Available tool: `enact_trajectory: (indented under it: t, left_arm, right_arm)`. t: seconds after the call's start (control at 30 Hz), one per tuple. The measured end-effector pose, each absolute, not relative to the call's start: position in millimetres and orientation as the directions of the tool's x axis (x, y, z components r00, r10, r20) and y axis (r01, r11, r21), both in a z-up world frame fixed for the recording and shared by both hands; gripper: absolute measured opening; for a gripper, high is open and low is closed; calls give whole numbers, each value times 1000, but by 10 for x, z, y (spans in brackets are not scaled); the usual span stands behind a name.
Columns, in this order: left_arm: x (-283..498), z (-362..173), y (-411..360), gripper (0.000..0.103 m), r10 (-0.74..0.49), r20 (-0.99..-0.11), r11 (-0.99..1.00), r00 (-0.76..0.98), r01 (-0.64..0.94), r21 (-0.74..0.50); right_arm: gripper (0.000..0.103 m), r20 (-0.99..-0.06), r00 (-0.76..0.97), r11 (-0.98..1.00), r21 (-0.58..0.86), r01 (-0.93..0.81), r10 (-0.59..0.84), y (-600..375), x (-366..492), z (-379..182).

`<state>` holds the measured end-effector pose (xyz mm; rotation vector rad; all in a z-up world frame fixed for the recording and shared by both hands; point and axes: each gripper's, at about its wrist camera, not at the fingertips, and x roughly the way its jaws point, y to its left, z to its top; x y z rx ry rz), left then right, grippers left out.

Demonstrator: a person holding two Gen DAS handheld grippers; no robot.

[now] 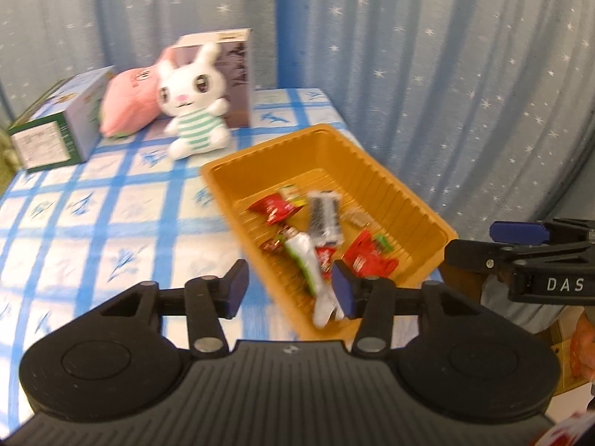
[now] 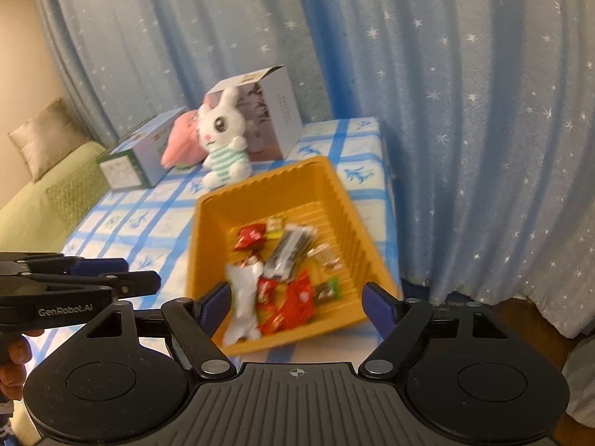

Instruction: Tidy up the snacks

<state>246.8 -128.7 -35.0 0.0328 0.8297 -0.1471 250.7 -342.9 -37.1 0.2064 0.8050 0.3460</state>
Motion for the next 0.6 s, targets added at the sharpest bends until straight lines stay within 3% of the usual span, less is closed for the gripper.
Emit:
enact_trajectory:
  t: [0.27,0.6]
  left_arm:
    - [1888,-238,-999,51,-39,-751,999,659,37,-20]
    - [1408,-203,-646,53,-50,-771,998,635,55,-20]
  right_arm:
    - [78,-715,556,905,309,-293,424,-3122,2137,-353]
    - [78,-739,535,913,323,-250,409,-2759,1641,-308]
